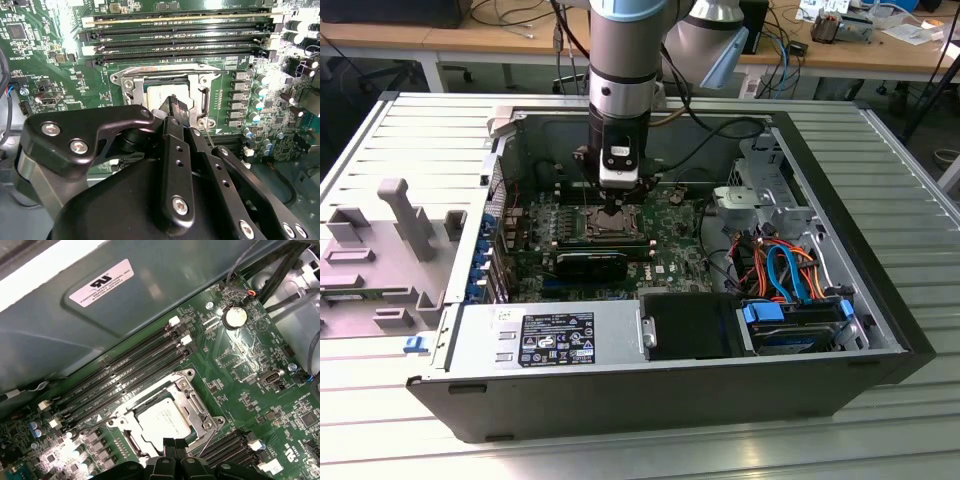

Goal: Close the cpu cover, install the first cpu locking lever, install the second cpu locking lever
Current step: 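Install the second cpu locking lever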

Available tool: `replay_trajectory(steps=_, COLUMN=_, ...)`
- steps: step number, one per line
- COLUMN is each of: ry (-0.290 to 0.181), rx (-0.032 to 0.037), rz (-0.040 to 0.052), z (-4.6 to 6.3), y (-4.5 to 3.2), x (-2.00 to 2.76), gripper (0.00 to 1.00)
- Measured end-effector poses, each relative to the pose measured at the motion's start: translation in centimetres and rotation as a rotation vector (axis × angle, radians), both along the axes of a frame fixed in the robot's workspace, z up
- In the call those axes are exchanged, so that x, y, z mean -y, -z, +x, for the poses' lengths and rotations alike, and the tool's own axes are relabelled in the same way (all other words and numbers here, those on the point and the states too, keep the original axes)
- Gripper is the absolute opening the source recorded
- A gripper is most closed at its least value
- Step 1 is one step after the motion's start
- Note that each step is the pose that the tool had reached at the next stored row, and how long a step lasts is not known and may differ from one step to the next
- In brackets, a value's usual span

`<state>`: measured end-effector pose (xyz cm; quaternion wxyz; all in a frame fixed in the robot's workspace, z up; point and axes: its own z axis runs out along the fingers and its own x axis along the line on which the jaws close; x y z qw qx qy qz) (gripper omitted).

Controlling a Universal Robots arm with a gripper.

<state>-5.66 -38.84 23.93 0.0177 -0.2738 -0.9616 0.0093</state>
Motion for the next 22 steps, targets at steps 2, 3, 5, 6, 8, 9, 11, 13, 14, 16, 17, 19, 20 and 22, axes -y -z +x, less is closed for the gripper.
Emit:
replay_trajectory(steps=2, ry=-0.007, rx=0.0000, rz=0.0000, z=0.00, y=0.00, x=0.00, gripper=0.11)
replay_trajectory(steps=3, ry=-0.014, rx=0.0000, rz=0.0000, z=0.00, y=0.00, x=0.00, gripper=0.11)
replay_trajectory(steps=5, ry=-0.020, rx=0.0000, rz=0.0000, z=0.00, y=0.00, x=0.00, gripper=0.11)
replay_trajectory(steps=6, ry=-0.026, rx=0.0000, rz=0.0000, z=0.00, y=0.00, x=0.00, gripper=0.11)
replay_trajectory(steps=8, ry=-0.035, rx=0.0000, rz=0.0000, z=0.00, y=0.00, x=0.00, gripper=0.11)
replay_trajectory(steps=9, ry=-0.038, rx=0.0000, rz=0.0000, z=0.00, y=0.00, x=0.00, gripper=0.11)
replay_trajectory(steps=11, ry=-0.049, rx=0.0000, rz=0.0001, z=0.00, y=0.00, x=0.00, gripper=0.11)
replay_trajectory(steps=13, ry=-0.056, rx=0.0000, rz=0.0000, z=0.00, y=0.00, x=0.00, gripper=0.11)
replay_trajectory(steps=14, ry=-0.059, rx=0.0000, rz=0.0000, z=0.00, y=0.00, x=0.00, gripper=0.11)
replay_trajectory(steps=16, ry=-0.067, rx=0.0000, rz=0.0000, z=0.00, y=0.00, x=0.00, gripper=0.11)
replay_trajectory(steps=17, ry=-0.071, rx=0.0000, rz=0.0000, z=0.00, y=0.00, x=0.00, gripper=0.11)
replay_trajectory(steps=19, ry=-0.079, rx=0.0000, rz=0.0000, z=0.00, y=0.00, x=0.00, gripper=0.11)
replay_trajectory(steps=20, ry=-0.083, rx=0.0000, rz=0.0000, z=0.00, y=0.00, x=0.00, gripper=0.11)
replay_trajectory(steps=22, ry=-0.093, rx=0.0000, rz=0.0000, z=0.00, y=0.00, x=0.00, gripper=0.11)
